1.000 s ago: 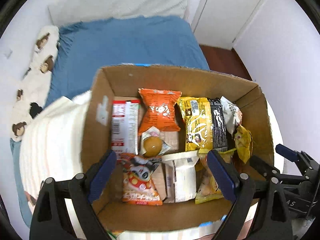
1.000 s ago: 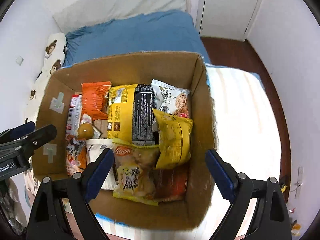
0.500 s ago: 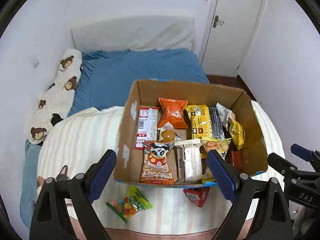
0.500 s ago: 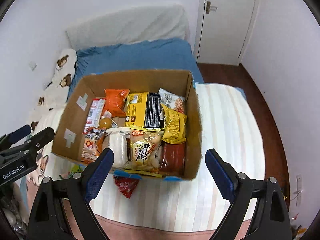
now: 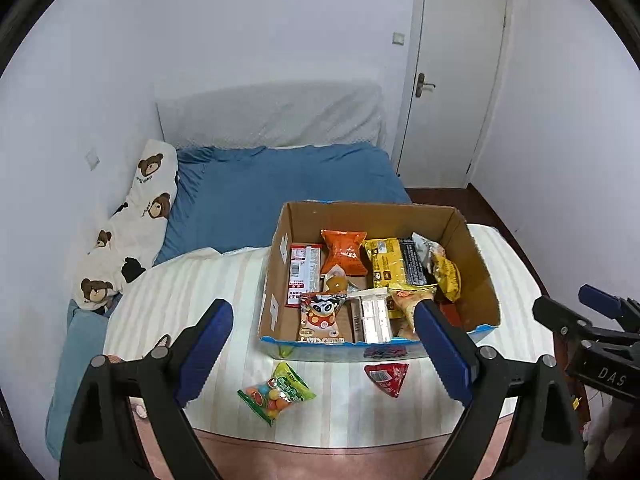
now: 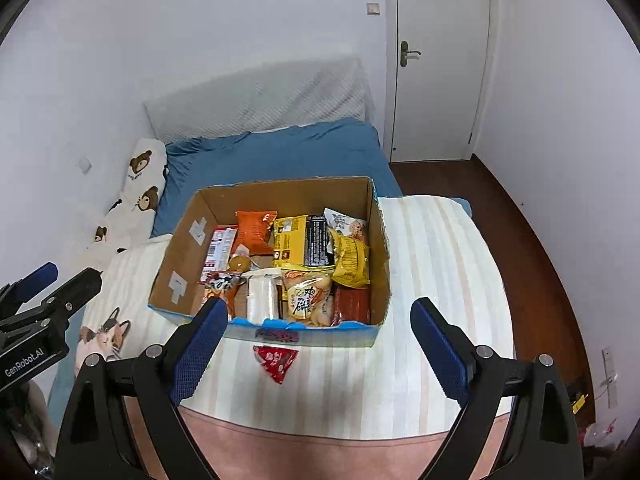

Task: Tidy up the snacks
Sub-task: 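Lift both tools from the box and move toward the last snacks, then grasp the green watermelon-candy bag with the left tool while the right tool grasps the red triangular packet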

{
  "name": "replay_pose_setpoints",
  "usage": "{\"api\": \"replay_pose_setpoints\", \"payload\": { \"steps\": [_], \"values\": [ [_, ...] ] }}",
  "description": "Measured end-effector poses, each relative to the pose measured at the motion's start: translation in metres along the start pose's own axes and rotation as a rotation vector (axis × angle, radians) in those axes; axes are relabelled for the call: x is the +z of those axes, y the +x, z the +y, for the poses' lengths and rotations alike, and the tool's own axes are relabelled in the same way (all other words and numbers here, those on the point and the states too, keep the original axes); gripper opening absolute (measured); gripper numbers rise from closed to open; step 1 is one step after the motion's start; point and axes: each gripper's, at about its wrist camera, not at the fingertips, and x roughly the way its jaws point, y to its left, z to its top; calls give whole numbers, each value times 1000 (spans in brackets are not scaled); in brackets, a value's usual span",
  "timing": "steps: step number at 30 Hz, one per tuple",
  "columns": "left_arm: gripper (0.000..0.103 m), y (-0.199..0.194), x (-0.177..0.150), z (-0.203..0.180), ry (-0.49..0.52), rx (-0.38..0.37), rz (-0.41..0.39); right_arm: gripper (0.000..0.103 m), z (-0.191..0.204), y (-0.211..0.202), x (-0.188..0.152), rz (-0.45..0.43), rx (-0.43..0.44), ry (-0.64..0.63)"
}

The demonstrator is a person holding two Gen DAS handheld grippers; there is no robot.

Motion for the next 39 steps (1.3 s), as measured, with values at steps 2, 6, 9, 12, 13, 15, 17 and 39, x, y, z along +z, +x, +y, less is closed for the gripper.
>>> {"api": "replay_pose_setpoints", "payload": {
  "steps": [2,6,9,12,13,15,17,39],
  "values": [
    [93,-5,-1,-1,1,0,-7,95,1,-5,-2,-4,10,4],
    [93,-3,-5,1,-5,2,2,95,4,-8,-7,6,30,16],
    [93,4,-13,8,-22,5,23,97,6,6,-14,51,76,38],
    [103,22,-29,21,-48,2,77,97,11,39,-31,132,117,65],
    [103,32,-37,27,-63,6,113,97,12,51,-36,157,122,73],
    [103,53,-52,39,-92,19,177,97,18,82,-50,218,137,85],
    [103,74,-70,52,-117,47,238,97,23,117,-64,283,142,94],
    [103,219,-139,2,566,9,612,62,56,261,-121,479,88,25]
  ]
}}
